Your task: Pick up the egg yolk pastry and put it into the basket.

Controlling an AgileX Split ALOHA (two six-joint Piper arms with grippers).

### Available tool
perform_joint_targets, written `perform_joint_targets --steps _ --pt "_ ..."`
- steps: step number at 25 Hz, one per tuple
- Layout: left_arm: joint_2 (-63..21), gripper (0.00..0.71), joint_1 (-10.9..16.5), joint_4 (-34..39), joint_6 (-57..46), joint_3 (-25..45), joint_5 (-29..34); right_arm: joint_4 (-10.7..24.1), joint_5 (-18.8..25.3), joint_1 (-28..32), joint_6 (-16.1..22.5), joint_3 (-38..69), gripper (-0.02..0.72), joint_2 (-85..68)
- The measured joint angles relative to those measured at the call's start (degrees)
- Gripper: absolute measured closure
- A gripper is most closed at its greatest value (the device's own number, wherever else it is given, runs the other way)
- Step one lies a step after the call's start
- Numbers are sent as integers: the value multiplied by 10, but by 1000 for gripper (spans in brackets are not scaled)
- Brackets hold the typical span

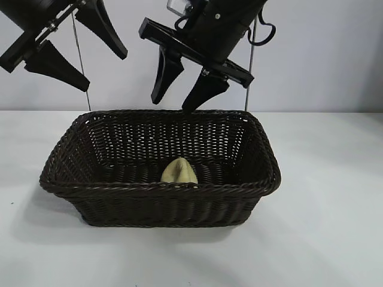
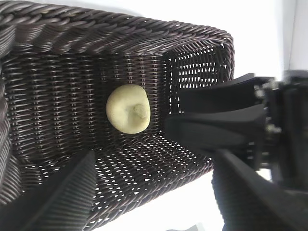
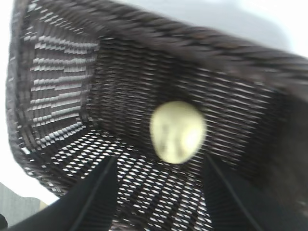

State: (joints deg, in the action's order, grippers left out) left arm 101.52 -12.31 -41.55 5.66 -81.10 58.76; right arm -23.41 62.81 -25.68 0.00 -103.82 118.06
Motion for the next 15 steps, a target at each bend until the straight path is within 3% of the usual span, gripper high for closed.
perform_joint_targets --steps 7,15 --pt "0 212 0 0 0 0 0 20 65 48 4 -23 311 -1" --pt "0 212 0 0 0 0 0 8 72 118 -19 -23 311 -42"
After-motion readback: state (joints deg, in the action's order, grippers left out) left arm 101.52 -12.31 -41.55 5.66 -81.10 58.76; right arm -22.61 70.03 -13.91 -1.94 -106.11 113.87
